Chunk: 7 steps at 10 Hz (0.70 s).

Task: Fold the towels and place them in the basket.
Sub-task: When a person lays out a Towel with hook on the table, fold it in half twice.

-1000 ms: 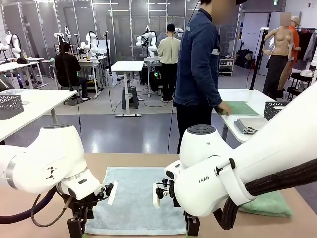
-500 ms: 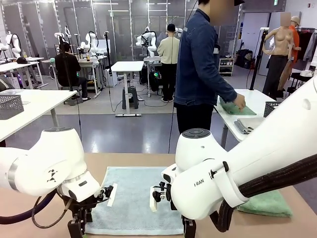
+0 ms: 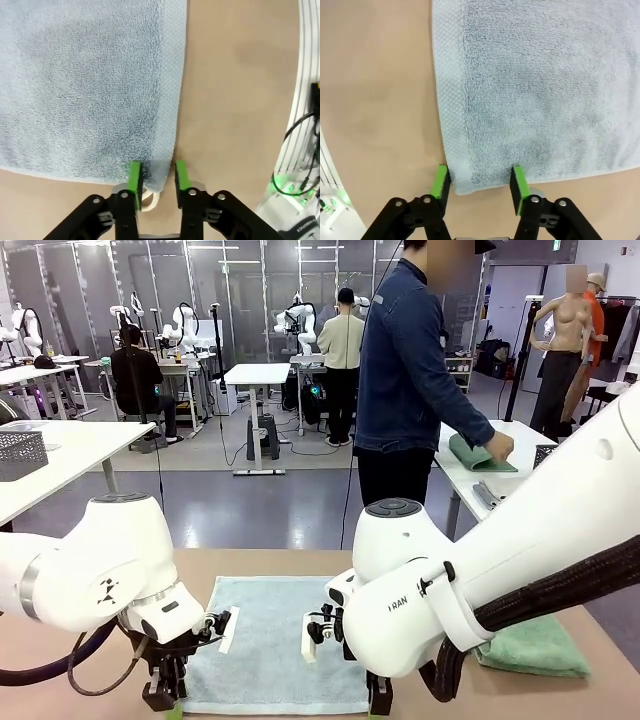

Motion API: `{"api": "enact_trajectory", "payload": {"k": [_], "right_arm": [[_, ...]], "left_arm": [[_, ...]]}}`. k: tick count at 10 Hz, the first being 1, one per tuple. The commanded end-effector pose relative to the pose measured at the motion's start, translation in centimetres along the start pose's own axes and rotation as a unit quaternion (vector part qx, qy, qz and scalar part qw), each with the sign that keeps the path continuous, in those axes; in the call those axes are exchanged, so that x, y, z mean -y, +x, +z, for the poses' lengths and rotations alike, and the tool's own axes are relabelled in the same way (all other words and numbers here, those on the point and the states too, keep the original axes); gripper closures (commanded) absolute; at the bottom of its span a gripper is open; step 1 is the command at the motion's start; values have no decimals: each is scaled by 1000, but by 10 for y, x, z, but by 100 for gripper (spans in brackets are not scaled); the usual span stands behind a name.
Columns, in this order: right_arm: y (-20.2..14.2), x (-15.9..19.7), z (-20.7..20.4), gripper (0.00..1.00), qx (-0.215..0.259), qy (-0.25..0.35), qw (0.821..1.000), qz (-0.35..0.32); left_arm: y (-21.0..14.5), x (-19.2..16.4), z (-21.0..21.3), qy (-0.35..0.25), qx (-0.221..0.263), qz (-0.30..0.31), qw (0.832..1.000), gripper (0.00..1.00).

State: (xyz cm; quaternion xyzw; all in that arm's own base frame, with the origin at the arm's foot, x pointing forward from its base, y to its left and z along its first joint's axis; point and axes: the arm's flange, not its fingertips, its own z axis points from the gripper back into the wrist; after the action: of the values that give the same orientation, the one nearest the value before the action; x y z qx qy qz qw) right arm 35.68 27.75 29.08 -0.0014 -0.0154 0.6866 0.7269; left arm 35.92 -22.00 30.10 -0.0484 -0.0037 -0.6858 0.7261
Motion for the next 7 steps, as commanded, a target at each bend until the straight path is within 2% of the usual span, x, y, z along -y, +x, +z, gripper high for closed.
{"api": "enact_trajectory", "payload": {"k": [1,5,7], "right_arm": [[3,1,-7,100,-7,-6,1000,-11],[3,4,-2,100,-7,-4,1000,-15],[4,4,3,100,-6,-4,1000,-16]], "left_arm": [[3,-2,-4,-2,-19,4,1000,100],[3,-4,-1,-3,-21,3,1000,100],[4,-2,8,5,-7,0,1000,100]]}}
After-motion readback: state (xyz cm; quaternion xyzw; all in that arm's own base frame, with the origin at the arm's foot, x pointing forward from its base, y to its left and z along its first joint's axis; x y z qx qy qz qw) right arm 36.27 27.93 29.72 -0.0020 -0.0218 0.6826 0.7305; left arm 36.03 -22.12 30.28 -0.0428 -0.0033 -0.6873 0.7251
